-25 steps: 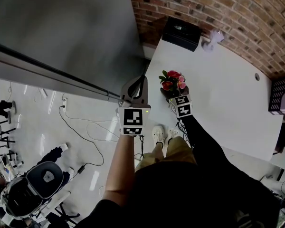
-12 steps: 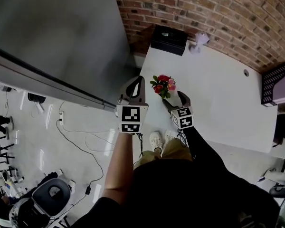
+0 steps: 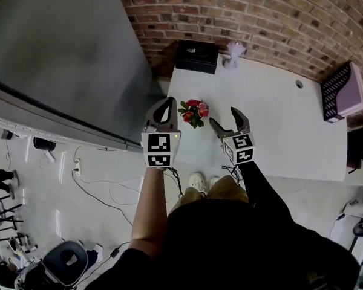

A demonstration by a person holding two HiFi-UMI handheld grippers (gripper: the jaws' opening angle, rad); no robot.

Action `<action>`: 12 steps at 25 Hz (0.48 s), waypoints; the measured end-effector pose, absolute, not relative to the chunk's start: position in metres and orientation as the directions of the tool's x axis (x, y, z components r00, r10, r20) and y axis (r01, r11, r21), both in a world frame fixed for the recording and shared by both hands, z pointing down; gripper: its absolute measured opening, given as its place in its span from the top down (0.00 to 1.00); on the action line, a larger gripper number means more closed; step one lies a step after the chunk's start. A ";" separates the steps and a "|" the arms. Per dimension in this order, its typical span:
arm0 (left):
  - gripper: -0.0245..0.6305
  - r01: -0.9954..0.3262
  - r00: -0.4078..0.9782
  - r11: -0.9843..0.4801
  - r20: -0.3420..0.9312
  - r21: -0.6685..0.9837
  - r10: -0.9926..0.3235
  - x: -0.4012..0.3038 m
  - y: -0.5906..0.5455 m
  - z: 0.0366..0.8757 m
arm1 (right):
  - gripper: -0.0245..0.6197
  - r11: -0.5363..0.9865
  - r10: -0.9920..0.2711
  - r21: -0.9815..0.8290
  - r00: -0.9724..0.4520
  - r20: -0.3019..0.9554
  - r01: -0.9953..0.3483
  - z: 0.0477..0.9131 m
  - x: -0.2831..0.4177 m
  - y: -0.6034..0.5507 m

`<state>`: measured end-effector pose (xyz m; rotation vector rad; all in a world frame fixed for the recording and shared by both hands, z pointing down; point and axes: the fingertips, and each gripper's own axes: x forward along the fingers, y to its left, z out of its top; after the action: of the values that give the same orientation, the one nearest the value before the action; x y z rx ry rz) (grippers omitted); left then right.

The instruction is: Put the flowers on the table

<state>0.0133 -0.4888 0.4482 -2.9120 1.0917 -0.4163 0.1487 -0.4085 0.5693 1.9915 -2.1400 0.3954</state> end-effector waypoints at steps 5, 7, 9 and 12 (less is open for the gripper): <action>0.95 -0.650 0.715 -0.751 0.240 -0.115 -0.656 0.021 -0.485 0.431 | 0.40 0.096 -0.974 -0.013 -0.096 0.204 -0.995 0.498 0.166 -0.420; 0.95 -0.654 0.708 -0.747 0.250 -0.119 -0.660 0.023 -0.481 0.425 | 0.40 0.119 -0.982 0.003 -0.117 0.149 -0.993 0.467 0.168 -0.422; 0.95 -0.656 0.709 -0.743 0.228 -0.133 -0.667 0.030 -0.476 0.412 | 0.40 0.145 -0.985 0.013 -0.143 0.101 -0.989 0.438 0.169 -0.421; 0.95 -0.667 0.702 -0.728 0.195 -0.156 -0.685 0.036 -0.467 0.393 | 0.40 0.175 -0.984 0.034 -0.174 0.040 -0.984 0.403 0.174 -0.414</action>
<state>0.0364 -0.4675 0.3929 -2.8297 1.1258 -0.3699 0.1738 -0.4143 0.4027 1.9844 -2.3670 -0.0010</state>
